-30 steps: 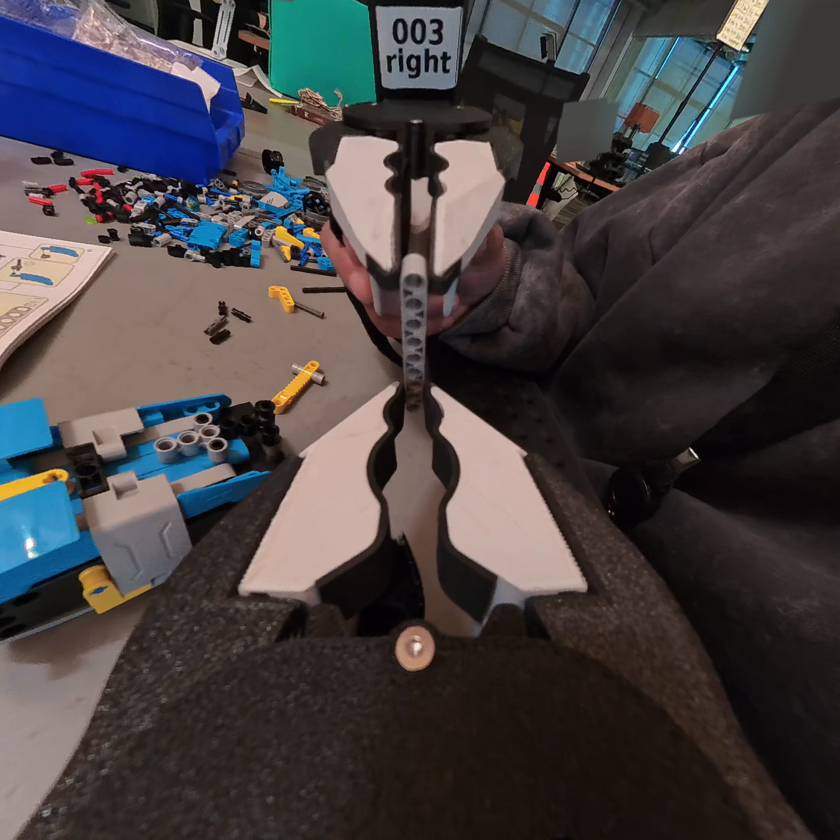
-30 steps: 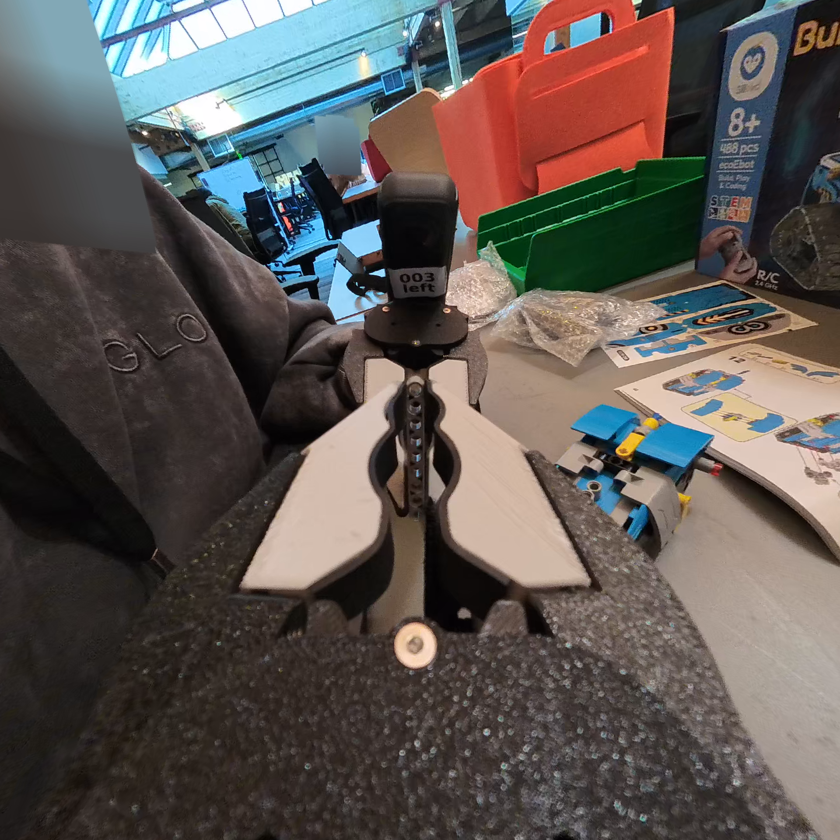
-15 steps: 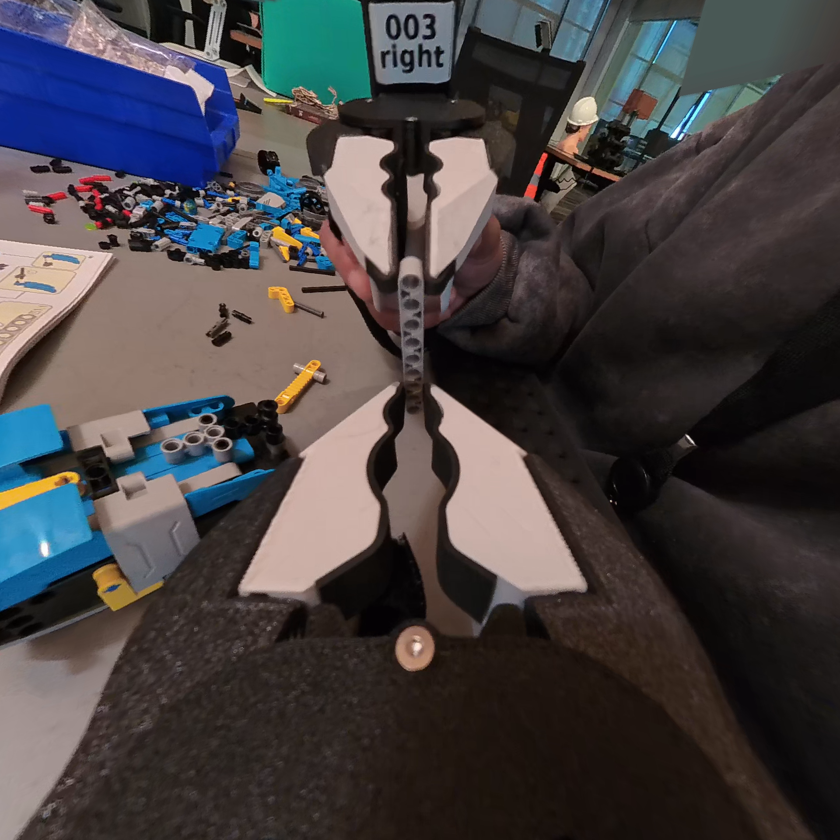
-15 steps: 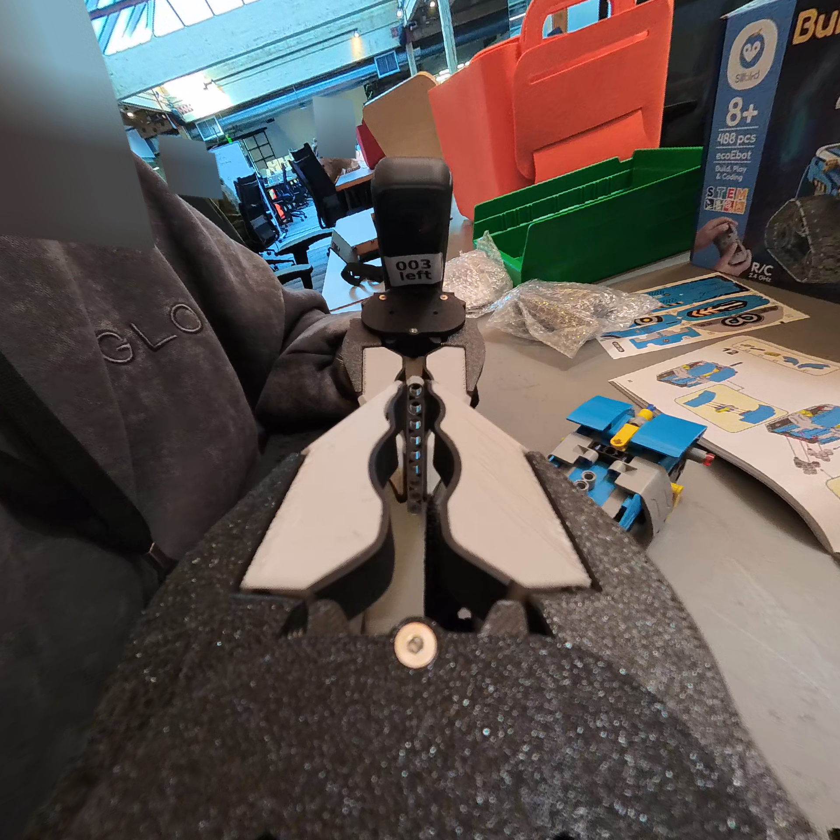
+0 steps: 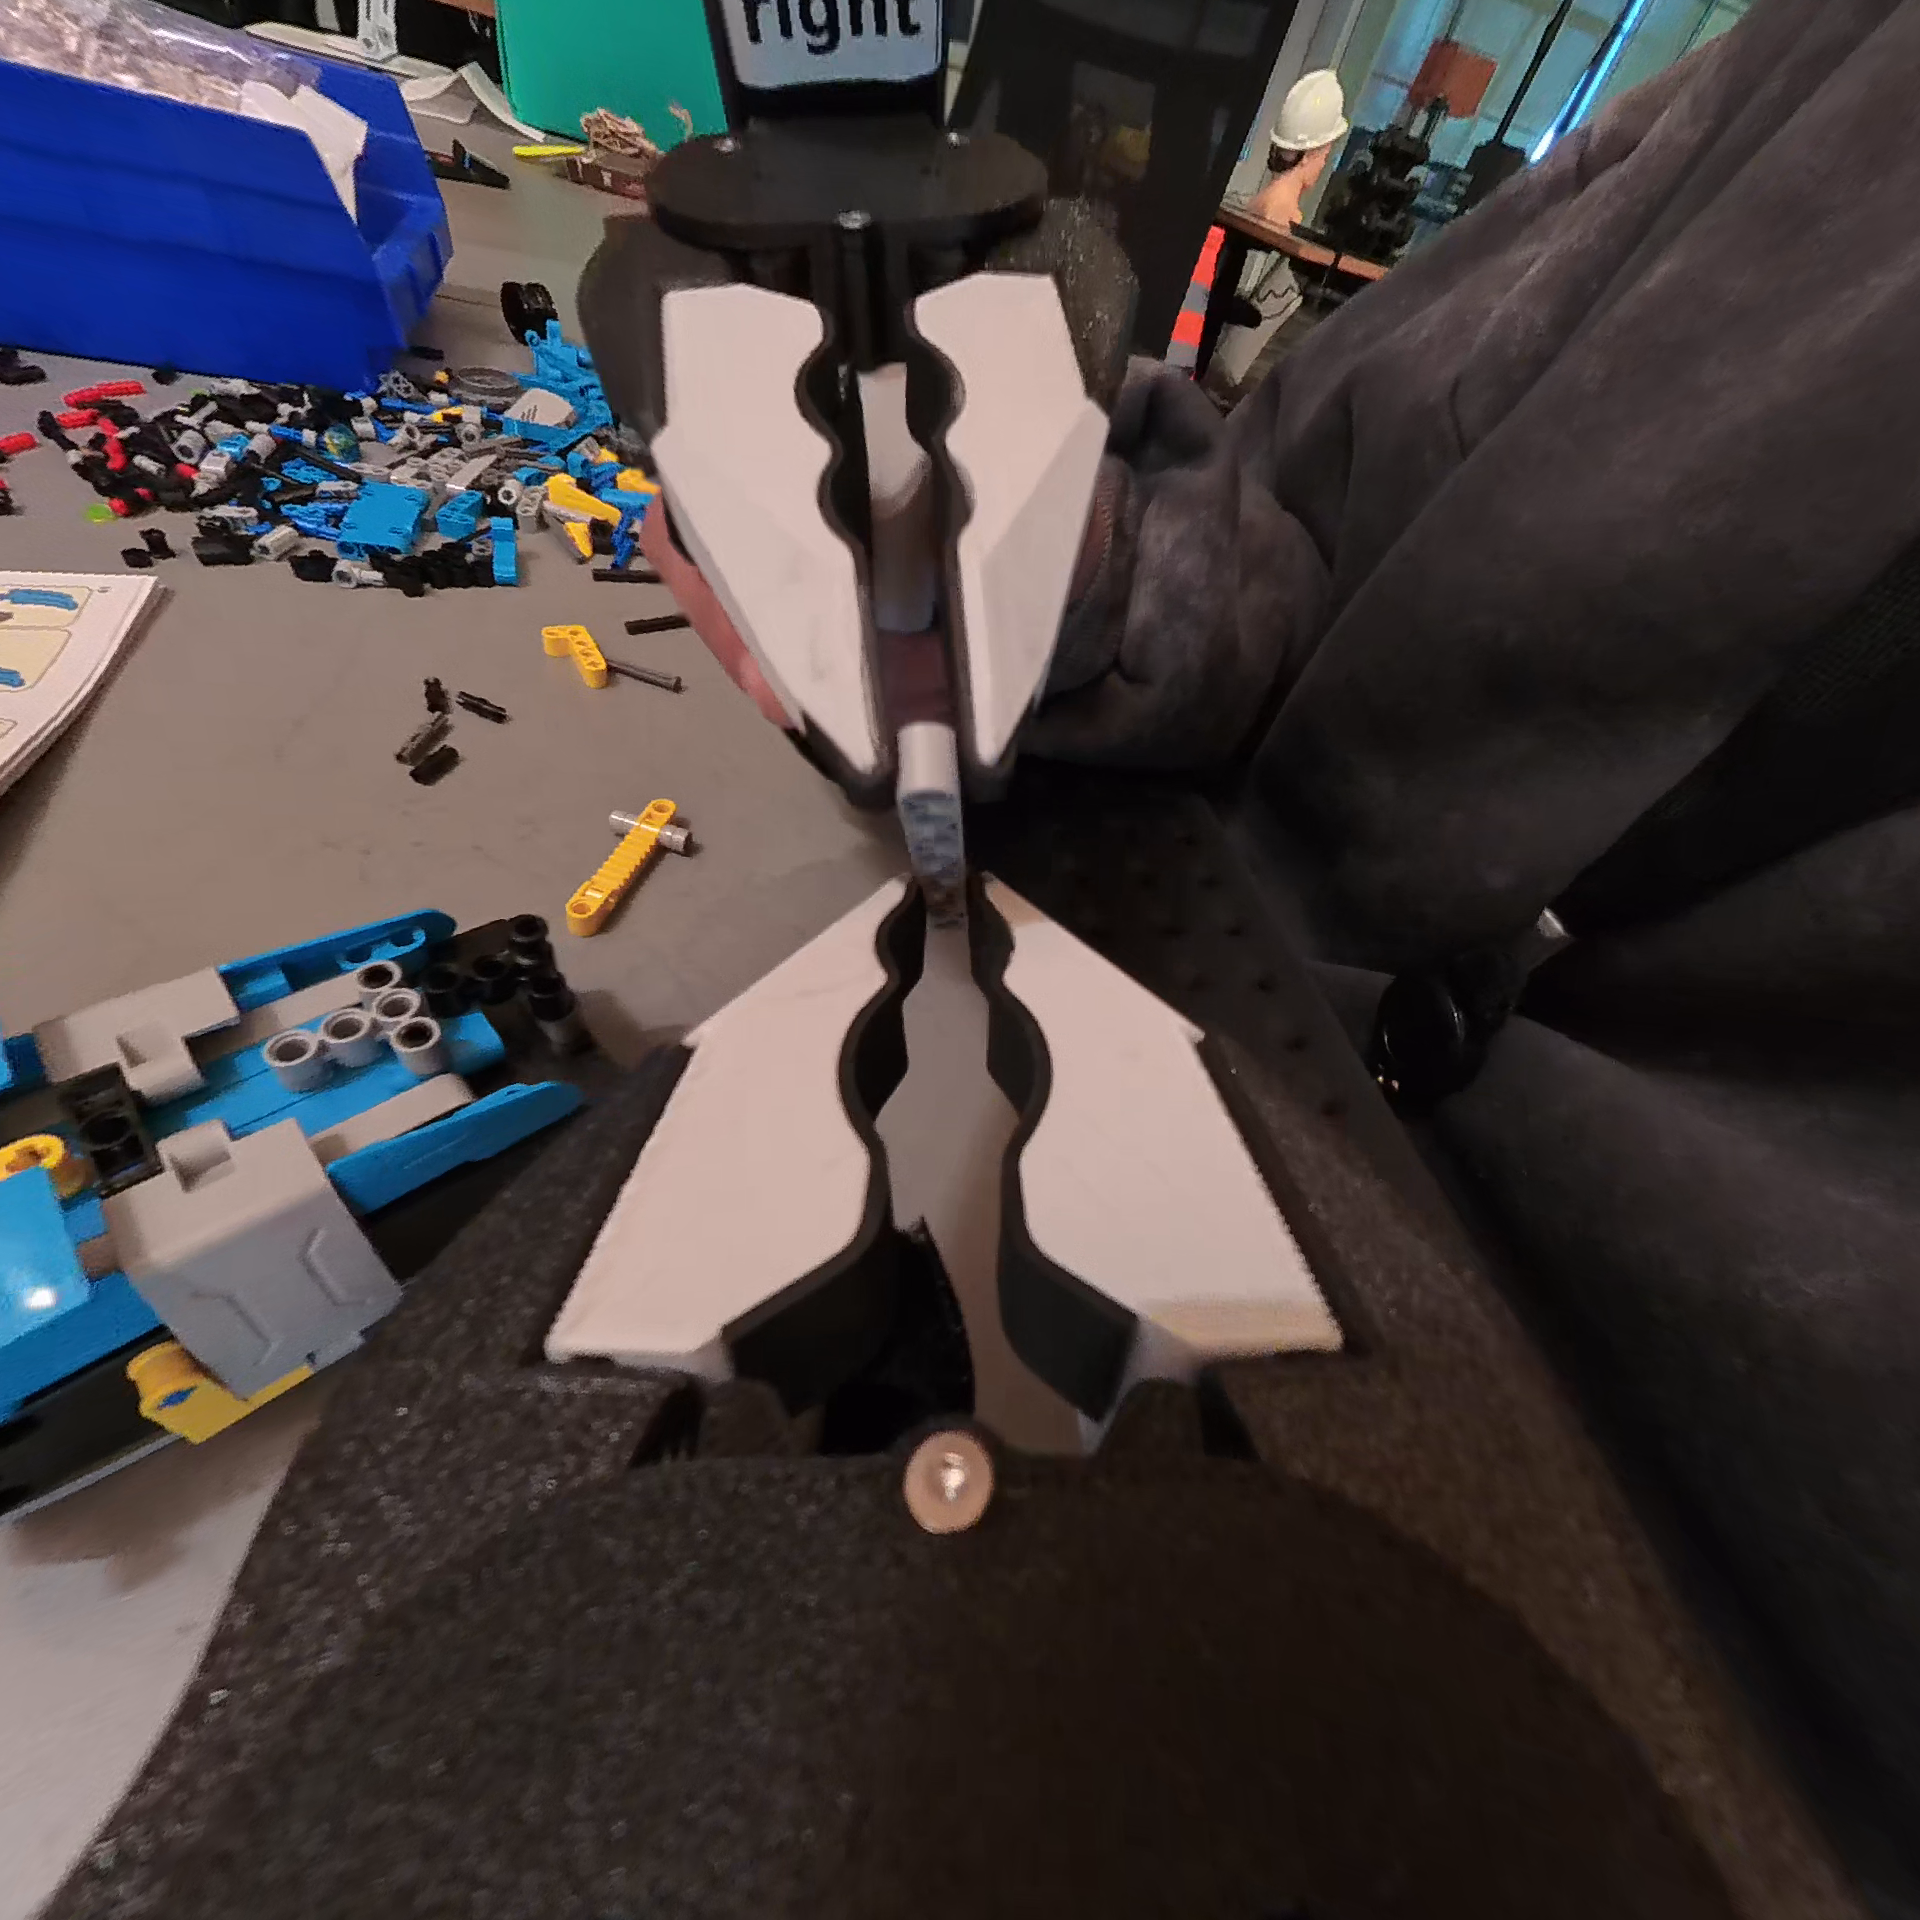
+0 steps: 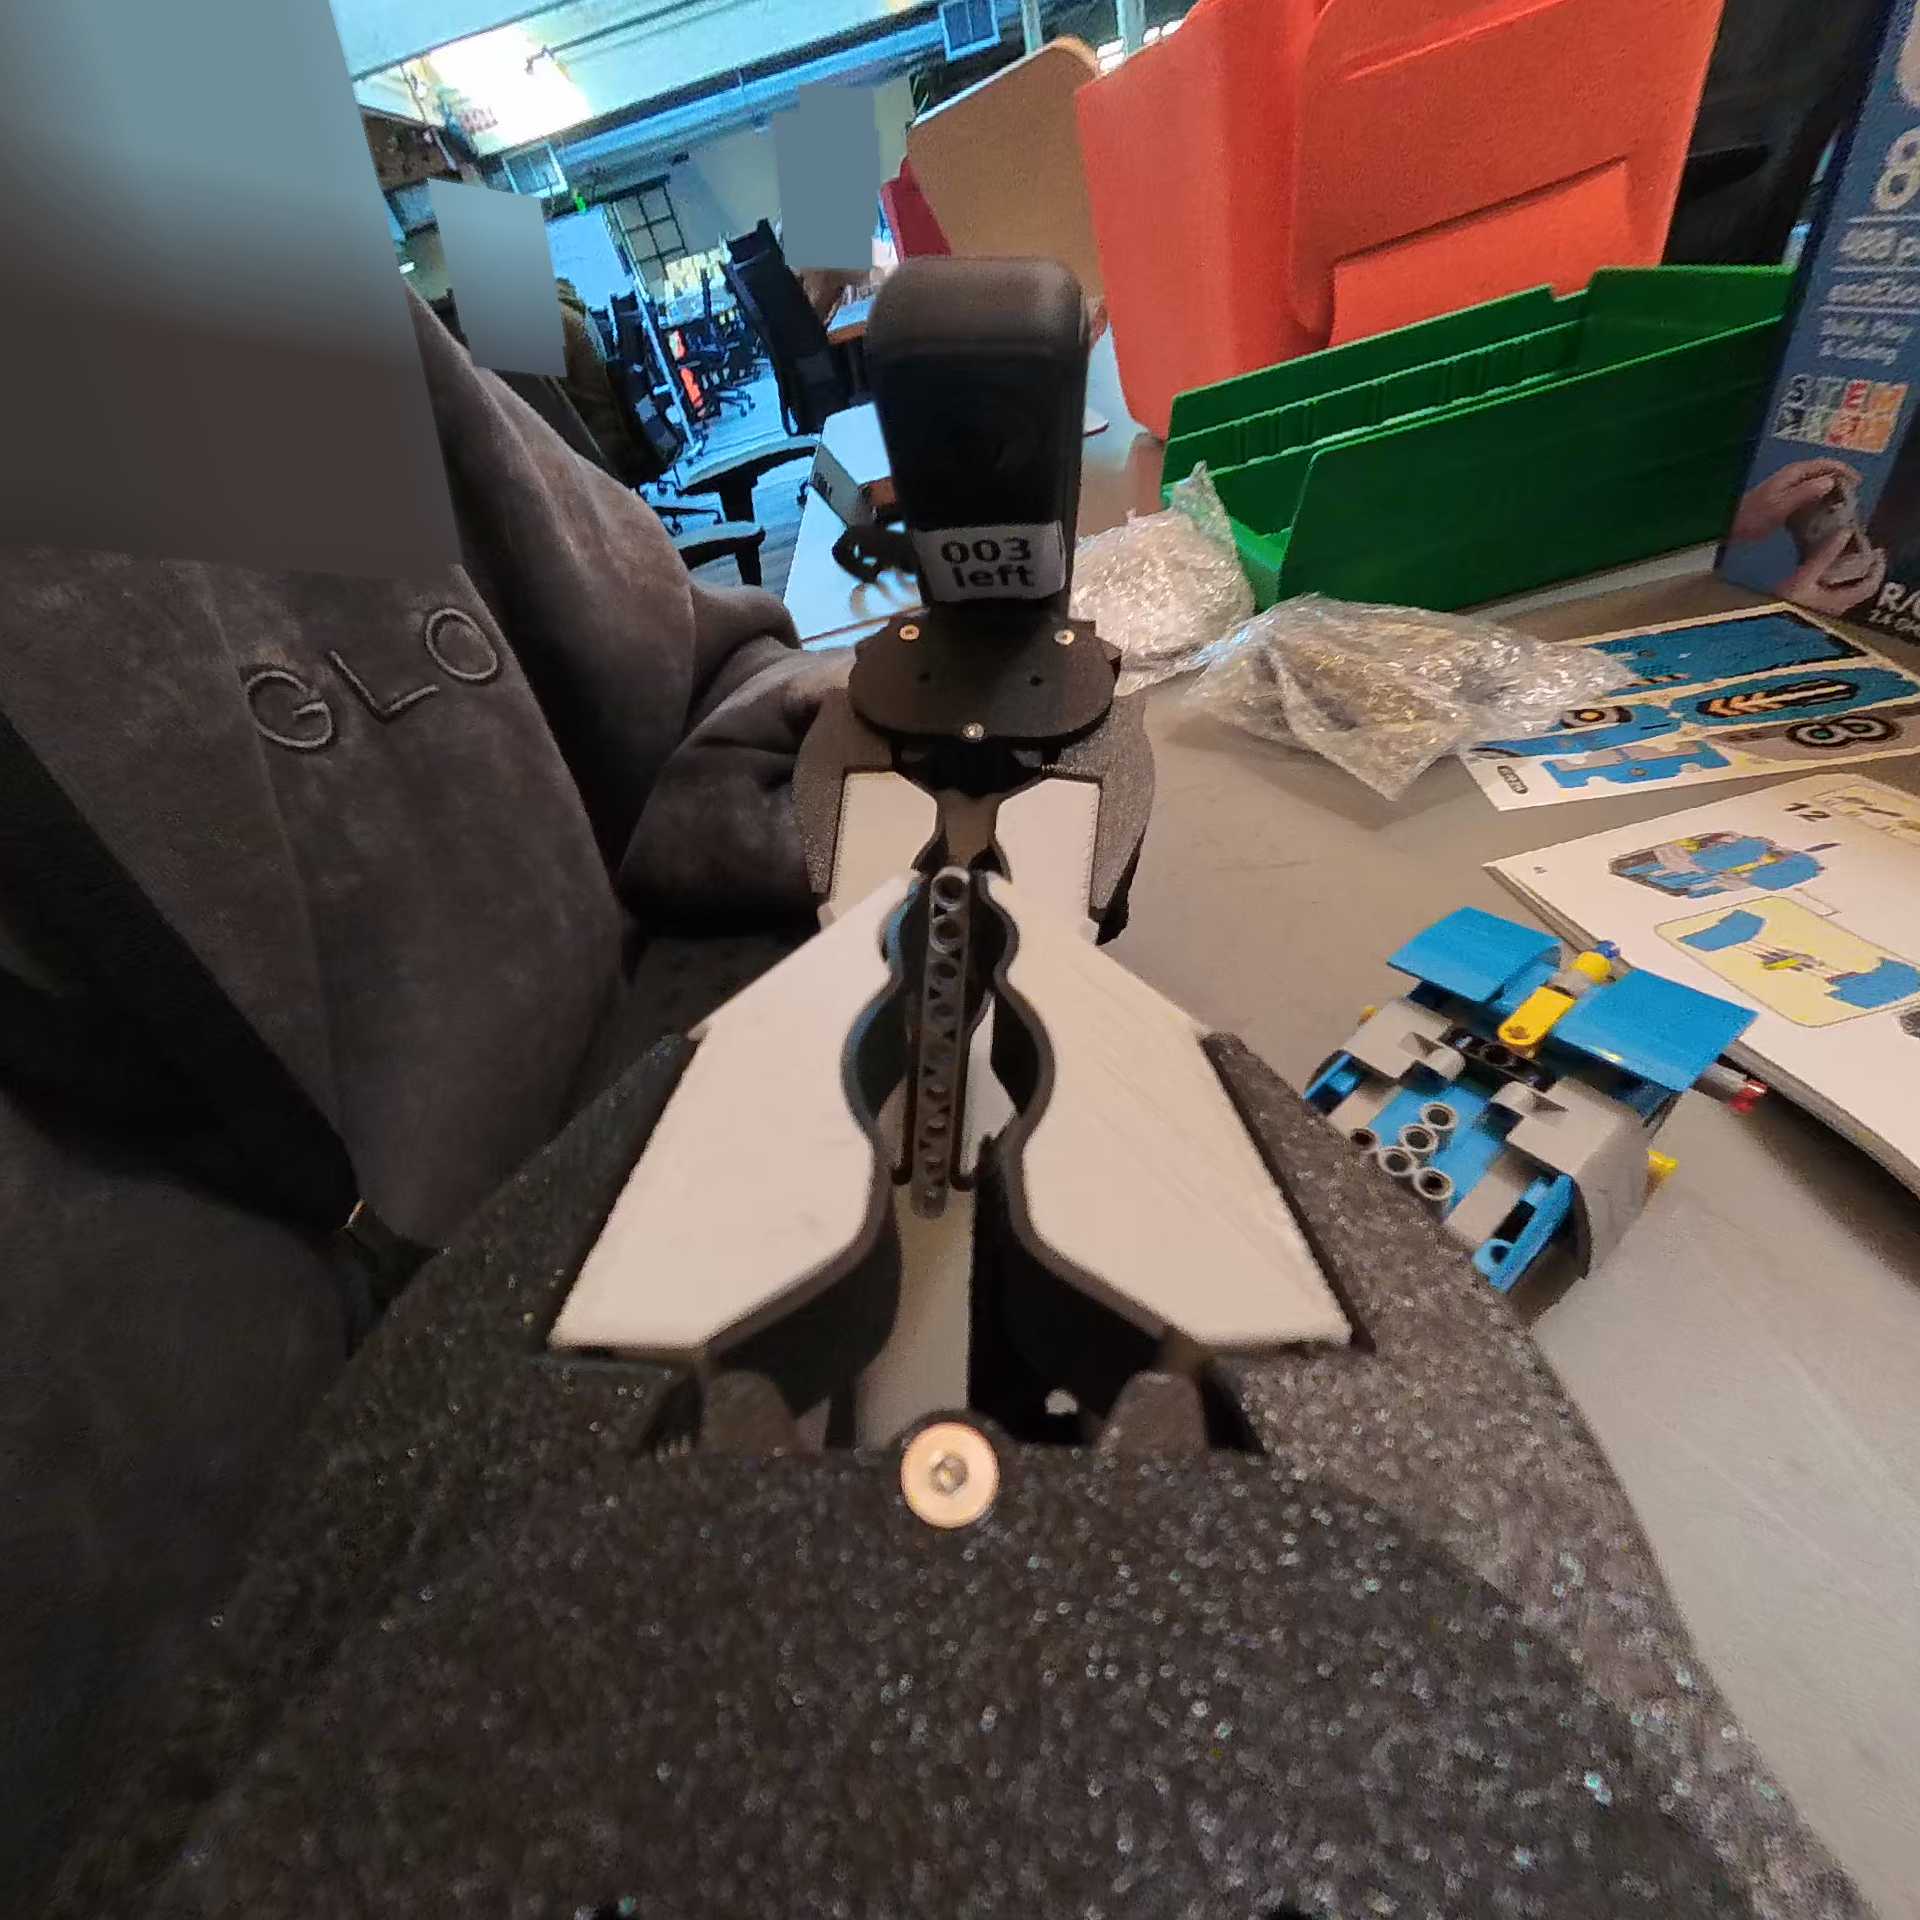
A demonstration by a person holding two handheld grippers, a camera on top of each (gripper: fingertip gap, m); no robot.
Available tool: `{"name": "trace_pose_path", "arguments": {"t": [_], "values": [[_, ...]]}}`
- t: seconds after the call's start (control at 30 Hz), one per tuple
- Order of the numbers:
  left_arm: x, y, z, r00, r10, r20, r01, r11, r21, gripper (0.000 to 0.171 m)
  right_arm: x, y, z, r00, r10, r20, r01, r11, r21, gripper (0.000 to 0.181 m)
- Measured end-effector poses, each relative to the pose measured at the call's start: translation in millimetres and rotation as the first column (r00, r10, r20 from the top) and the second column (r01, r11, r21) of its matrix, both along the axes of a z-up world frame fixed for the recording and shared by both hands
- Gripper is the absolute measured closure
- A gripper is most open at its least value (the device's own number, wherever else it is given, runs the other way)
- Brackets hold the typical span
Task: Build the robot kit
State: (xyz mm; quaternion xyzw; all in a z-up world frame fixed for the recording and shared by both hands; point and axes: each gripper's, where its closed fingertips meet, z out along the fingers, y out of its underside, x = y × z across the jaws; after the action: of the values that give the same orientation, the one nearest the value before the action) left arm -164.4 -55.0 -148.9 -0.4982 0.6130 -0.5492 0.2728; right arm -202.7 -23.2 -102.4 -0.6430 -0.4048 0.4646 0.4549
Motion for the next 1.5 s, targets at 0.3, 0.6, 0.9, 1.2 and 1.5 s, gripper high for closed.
{"name": "trace_pose_path", "arguments": {"t": [0.3,0.6,0.9,1.2,1.5], "values": [[2,-1,-1,1.000,0.007,0.004,-0.007,1.000,0.014,0.164,-3,-3,-2,1.000,-0.011,0.029,0.009,0.999,0.047,0.175],[-2,16,11,0.996,0.077,0.053,-0.076,0.997,-0.018,0.164,30,17,11,0.985,-0.162,-0.059,0.164,0.986,0.031,0.154],[-8,47,14,0.980,0.189,0.063,-0.188,0.982,-0.019,0.164,253,49,-52,0.632,-0.567,0.529,0.656,0.755,0.026,0.155],[-9,49,9,0.984,0.172,0.049,-0.170,0.985,-0.044,0.164,213,60,-118,0.688,-0.341,0.640,0.500,0.862,-0.079,0.160],[-10,51,8,0.985,0.167,0.042,-0.163,0.984,-0.077,0.164,206,60,-118,0.652,-0.424,0.628,0.563,0.826,-0.026,0.162]]}}
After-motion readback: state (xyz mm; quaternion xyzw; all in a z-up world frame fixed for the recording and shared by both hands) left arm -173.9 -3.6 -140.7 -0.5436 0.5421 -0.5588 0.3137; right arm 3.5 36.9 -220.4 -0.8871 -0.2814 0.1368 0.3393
